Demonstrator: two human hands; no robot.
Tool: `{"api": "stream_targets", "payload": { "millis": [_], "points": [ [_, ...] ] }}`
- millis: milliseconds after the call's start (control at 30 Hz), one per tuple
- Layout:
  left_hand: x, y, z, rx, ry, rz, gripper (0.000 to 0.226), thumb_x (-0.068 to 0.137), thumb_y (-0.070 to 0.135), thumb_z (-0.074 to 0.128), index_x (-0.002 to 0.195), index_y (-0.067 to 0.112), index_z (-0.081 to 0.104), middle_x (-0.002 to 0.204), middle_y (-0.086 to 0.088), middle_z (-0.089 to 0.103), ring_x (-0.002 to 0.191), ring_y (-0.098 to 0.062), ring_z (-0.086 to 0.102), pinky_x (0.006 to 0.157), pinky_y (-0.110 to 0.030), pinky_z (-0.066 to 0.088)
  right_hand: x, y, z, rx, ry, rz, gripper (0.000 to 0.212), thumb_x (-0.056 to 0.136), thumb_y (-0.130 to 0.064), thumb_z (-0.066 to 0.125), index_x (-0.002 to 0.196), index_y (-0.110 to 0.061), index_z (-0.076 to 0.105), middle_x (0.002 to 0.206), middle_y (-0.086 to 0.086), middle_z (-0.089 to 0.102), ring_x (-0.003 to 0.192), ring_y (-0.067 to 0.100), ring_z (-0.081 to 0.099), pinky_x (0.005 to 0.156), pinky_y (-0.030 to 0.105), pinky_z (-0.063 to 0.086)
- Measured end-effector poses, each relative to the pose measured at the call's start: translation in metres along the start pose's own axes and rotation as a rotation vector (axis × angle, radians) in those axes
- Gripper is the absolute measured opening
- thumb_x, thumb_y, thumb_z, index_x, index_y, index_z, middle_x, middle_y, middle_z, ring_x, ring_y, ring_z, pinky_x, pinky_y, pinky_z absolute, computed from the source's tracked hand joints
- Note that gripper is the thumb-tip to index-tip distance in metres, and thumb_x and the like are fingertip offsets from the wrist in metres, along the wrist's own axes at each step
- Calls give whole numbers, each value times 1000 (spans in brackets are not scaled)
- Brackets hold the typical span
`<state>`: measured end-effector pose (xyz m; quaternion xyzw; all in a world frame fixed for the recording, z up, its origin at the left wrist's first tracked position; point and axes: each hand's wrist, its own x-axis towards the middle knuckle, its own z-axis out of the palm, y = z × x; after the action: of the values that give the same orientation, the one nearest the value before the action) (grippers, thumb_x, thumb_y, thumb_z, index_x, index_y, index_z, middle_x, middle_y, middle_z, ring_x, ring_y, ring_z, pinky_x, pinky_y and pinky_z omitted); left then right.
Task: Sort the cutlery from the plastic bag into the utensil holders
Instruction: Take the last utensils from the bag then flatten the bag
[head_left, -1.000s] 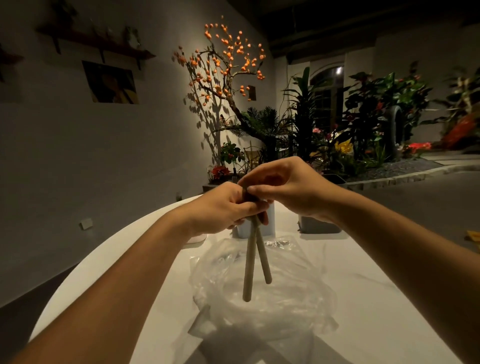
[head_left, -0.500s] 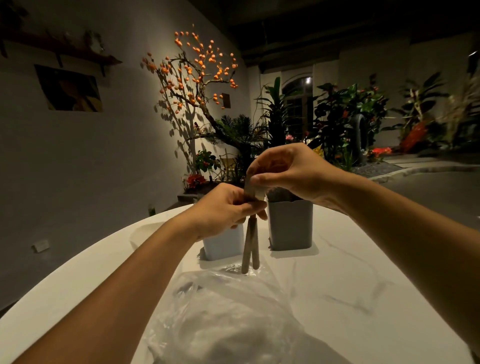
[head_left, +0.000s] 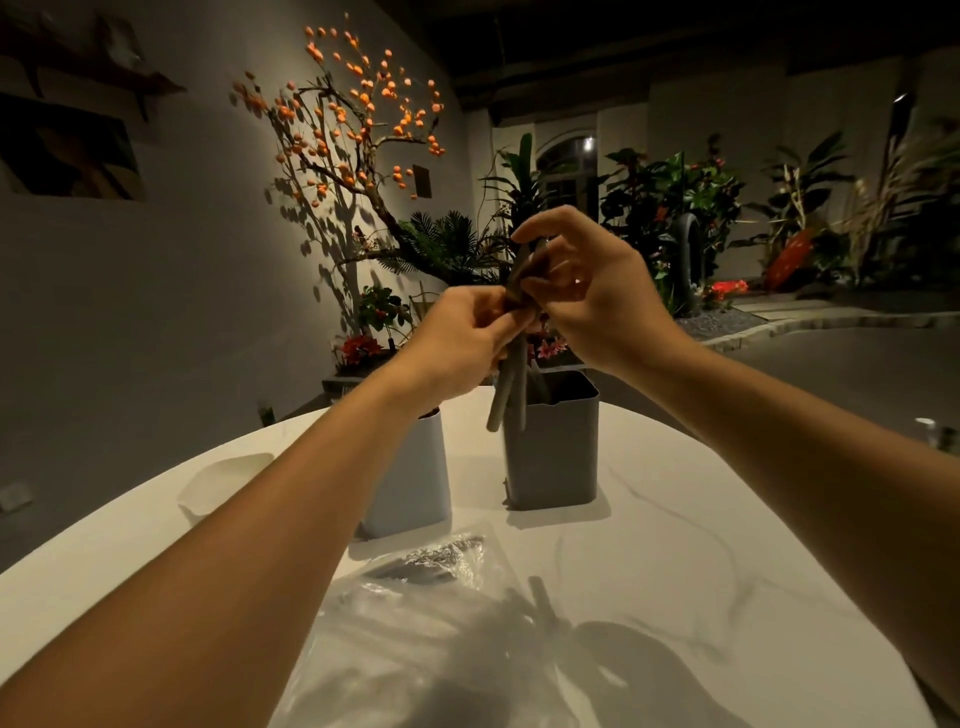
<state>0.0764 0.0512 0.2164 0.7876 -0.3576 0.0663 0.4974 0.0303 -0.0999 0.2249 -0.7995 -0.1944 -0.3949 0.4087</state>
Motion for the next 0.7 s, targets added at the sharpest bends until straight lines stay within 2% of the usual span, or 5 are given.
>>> {"api": "stream_targets", "payload": {
  "millis": [133, 300, 433, 533, 700],
  "points": [
    [31, -5, 6, 59, 12, 20, 15, 104, 23, 51, 99, 24, 65, 65, 19, 64, 58, 6, 58, 63, -19, 44, 14, 24, -1, -179, 36, -143, 44, 88, 2, 67, 128, -14, 61, 110, 2, 67, 101, 11, 66, 86, 22, 57],
    [65, -32, 21, 104, -4, -12, 15, 102, 26, 54, 102, 24, 68, 104, -7, 72, 103, -27, 66, 100, -49, 49, 26, 66, 7, -307, 111, -283, 31, 90, -6, 67, 121, -8, 65, 108, 6, 70, 96, 13, 68, 82, 16, 56],
    [82, -64, 26, 276, -56, -70, 13, 101, 27, 57, 108, 24, 68, 103, -1, 71, 100, -23, 65, 96, -50, 52, 29, 100, 21, -331, 0, -157, 42, 84, 0, 72, 124, -10, 64, 115, 6, 66, 102, 14, 65, 84, 16, 55],
    [85, -91, 31, 588, -17, -120, 24, 102, 21, 52, 123, 20, 64, 117, -3, 64, 109, -25, 60, 97, -47, 51, 17, 131, 39, -355, -136, 31, 45, 86, 5, 68, 126, -15, 65, 117, 5, 67, 105, 18, 65, 88, 30, 58],
    [71, -121, 34, 565, -28, -175, 31, 106, 20, 43, 133, 21, 59, 122, -4, 60, 106, -20, 57, 86, -33, 48, -7, 155, 59, -351, -396, 251, 50, 96, -3, 57, 140, -26, 55, 126, 4, 65, 112, 22, 61, 91, 33, 54]
  ]
}}
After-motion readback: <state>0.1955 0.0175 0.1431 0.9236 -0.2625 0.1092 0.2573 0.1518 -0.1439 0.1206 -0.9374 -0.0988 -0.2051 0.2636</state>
